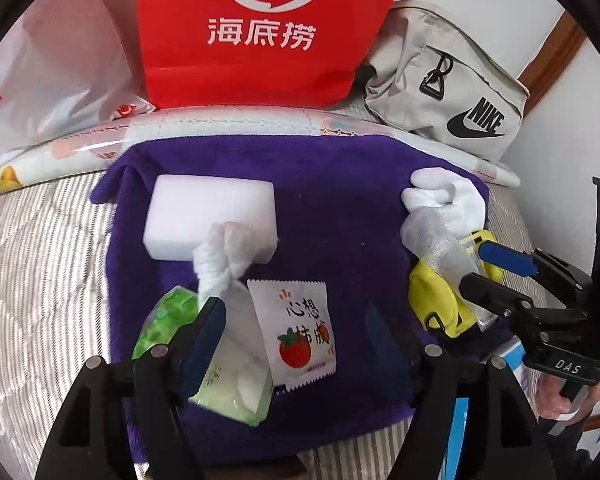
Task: Organize soft objects
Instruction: 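Lower the plastic bag onto the pouch while the left tool drops the packet on the towel, then move both tools back toward the green packet on the bed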
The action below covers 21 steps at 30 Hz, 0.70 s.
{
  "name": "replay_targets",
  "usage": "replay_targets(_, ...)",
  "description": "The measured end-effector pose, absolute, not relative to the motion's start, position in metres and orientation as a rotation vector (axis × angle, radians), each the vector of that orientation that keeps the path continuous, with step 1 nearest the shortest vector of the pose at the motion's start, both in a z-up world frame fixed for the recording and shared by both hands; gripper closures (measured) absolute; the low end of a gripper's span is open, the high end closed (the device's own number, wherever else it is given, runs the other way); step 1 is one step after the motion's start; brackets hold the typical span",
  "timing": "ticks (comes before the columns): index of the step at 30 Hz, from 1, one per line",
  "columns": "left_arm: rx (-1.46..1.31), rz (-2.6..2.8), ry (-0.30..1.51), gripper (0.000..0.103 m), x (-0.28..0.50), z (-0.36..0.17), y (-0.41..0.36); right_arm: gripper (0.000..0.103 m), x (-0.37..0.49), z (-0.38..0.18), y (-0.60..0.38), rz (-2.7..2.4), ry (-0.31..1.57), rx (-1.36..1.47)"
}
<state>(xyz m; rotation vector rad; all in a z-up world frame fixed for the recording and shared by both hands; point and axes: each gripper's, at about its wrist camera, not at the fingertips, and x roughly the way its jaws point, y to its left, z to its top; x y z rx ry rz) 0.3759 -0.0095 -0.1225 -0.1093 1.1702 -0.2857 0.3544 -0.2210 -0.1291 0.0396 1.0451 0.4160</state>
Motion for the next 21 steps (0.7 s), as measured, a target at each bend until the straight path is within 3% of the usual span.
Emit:
replay_targets(9, -0.108, -0.242, 1.119, 0.031, 0.339, -0.092, 0.012, 0.039, 0.310, -0.100, -0.227, 0.407, 1.008, 0.074)
replay_targets(21, -0.023, -0.310, 0.999, 0.032, 0.226, -0.059, 0.018, 0.039, 0.223, -0.073, -0.218, 0.419, 0.964, 0.077)
